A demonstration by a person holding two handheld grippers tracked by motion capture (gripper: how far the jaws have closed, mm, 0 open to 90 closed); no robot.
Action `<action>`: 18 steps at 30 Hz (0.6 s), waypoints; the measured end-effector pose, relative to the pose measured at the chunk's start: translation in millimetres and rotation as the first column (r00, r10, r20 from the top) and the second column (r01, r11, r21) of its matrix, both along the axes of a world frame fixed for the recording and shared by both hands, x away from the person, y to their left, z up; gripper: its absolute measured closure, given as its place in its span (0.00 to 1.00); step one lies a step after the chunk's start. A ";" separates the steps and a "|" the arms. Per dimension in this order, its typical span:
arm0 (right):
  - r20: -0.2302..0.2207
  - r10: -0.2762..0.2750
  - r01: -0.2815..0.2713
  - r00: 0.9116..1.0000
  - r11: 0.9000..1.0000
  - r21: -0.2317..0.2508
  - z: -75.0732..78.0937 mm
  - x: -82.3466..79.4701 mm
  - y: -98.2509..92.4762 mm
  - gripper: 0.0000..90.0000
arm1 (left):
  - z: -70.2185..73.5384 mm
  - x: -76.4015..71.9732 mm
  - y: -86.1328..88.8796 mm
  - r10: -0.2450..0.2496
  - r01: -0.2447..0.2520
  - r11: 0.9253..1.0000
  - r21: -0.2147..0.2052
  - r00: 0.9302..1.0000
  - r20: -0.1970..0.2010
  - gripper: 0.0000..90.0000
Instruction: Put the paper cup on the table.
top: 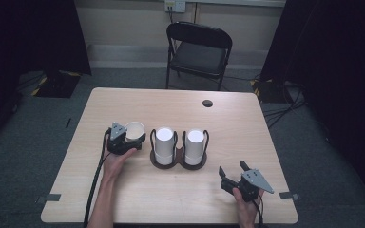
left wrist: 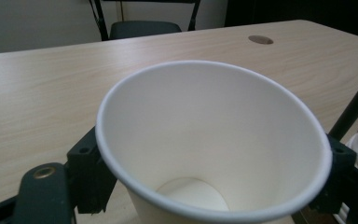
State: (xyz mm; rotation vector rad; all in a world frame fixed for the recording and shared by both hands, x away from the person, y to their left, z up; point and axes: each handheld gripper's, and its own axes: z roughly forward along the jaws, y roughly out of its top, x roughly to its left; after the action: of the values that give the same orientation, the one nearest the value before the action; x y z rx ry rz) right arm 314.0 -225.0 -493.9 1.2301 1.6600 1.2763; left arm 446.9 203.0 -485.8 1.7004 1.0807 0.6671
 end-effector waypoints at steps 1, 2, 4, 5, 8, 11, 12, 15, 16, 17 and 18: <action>0.000 0.001 -0.001 1.000 1.000 0.000 0.0 0.0 -0.1 0.16 | 0.5 -0.7 -0.4 0.003 -0.003 1.000 0.011 1.000 0.001 0.18; 0.001 0.001 -0.001 1.000 1.000 0.000 0.0 0.0 -0.1 0.16 | 1.0 -1.2 -0.6 0.001 -0.001 1.000 0.009 1.000 -0.002 0.17; 0.001 0.003 -0.003 1.000 1.000 0.000 0.0 0.0 -0.1 0.16 | 0.4 -1.4 -0.6 -0.005 0.005 1.000 -0.001 1.000 -0.004 0.17; 0.001 0.001 -0.001 1.000 1.000 0.001 0.0 0.0 -0.1 0.16 | -1.3 -0.5 -0.5 -0.010 0.010 1.000 -0.002 1.000 -0.014 0.17; 0.003 0.001 -0.001 1.000 1.000 0.009 -0.1 -0.1 -0.9 0.16 | -3.3 -1.0 -0.4 -0.004 0.004 1.000 0.007 0.999 -0.035 0.17; 0.003 0.000 0.000 1.000 1.000 0.005 -0.1 0.0 -0.5 0.16 | -1.2 -4.5 -0.1 -0.011 0.011 1.000 0.009 0.999 -0.032 0.17; 0.003 0.000 0.000 1.000 1.000 0.005 -0.1 0.0 -0.6 0.16 | -1.1 -5.8 0.8 -0.016 0.016 1.000 0.004 0.999 -0.034 0.17; 0.006 -0.004 0.004 1.000 1.000 0.015 -0.2 -0.4 -1.4 0.16 | -2.6 -6.8 2.6 0.015 -0.014 1.000 0.006 0.998 -0.059 0.17; 0.006 -0.002 0.002 1.000 1.000 0.016 -0.2 -0.4 -1.5 0.16 | -2.1 -7.2 3.7 0.019 -0.018 1.000 0.010 0.998 -0.062 0.17; 0.005 -0.002 0.002 1.000 1.000 0.016 -0.1 -0.3 -1.4 0.16 | -1.9 -7.9 3.7 0.023 -0.023 1.000 -0.007 0.998 -0.061 0.17; 0.004 -0.002 0.002 1.000 1.000 0.014 -0.1 -0.3 -1.3 0.16 | -1.1 -8.7 5.3 0.014 -0.014 1.000 -0.001 0.998 -0.064 0.17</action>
State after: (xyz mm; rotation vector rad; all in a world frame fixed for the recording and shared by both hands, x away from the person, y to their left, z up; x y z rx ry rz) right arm 313.7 -226.2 -494.0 1.2362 1.6492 1.2909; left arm 438.2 208.2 -486.9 1.7248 1.1386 0.6242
